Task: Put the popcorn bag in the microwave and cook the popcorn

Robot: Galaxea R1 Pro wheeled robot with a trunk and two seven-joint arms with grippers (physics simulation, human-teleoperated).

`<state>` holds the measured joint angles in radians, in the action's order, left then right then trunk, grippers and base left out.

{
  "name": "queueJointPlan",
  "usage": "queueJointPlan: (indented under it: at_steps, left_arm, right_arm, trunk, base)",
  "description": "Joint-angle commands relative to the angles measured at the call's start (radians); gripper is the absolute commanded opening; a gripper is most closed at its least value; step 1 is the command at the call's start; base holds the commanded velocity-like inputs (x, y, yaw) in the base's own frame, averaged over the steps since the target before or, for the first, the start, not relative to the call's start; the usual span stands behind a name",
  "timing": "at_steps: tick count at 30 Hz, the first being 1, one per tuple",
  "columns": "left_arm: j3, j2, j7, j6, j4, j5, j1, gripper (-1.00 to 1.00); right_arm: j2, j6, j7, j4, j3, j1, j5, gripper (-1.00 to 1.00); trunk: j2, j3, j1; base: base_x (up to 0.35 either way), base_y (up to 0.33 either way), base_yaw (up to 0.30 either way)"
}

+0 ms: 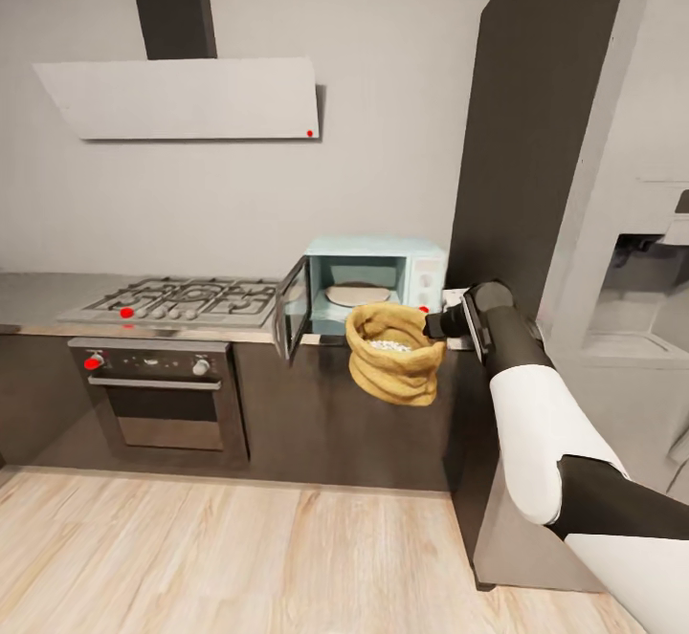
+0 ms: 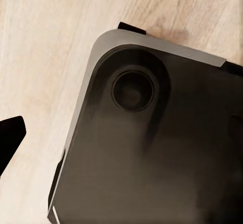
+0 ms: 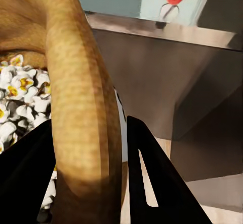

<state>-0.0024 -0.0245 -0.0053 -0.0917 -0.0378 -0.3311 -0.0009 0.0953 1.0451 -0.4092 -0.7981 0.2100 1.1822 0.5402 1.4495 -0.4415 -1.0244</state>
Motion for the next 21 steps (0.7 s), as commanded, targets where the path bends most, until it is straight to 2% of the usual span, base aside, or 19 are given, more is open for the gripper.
queueJointPlan:
  at_steps: [1, 8, 12, 18, 21]
  left_arm:
    - [-0.001, 0.000, 0.000, -0.002, -0.001, -0.004, 0.000, 1.00]
    - [-0.001, 0.000, 0.001, -0.002, -0.001, -0.003, 0.000, 1.00]
    - [-0.001, 0.000, 0.002, -0.003, -0.001, -0.003, 0.000, 1.00]
    - [-0.001, 0.001, 0.004, -0.003, -0.001, -0.003, 0.000, 1.00]
    - [-0.002, 0.001, 0.004, -0.003, -0.001, -0.003, 0.000, 1.00]
  right_arm:
    - [0.003, 0.002, -0.008, -0.001, 0.005, 0.001, 0.010, -1.00]
    - [-0.003, 0.002, -0.009, -0.004, 0.005, 0.001, 0.009, -1.00]
    - [0.001, 0.002, -0.007, -0.016, 0.004, 0.007, 0.009, -1.00]
    - [0.002, 0.002, 0.025, 0.008, 0.005, 0.112, 0.006, -1.00]
    - [0.004, 0.002, 0.037, 0.062, 0.005, 0.158, 0.006, -1.00]
  trunk:
    - [0.000, -0.001, -0.001]
    - [0.000, -0.001, -0.001]
    - [0.000, -0.001, -0.001]
    - [0.000, -0.001, -0.001]
    - [0.000, -0.001, -0.001]
  base:
    - [0.320, 0.000, 0.000]
    - [0.318, 0.000, 0.000]
    - [0.106, 0.000, 0.000]
    - [0.005, 0.000, 0.000]
    - [0.000, 0.000, 0.000]
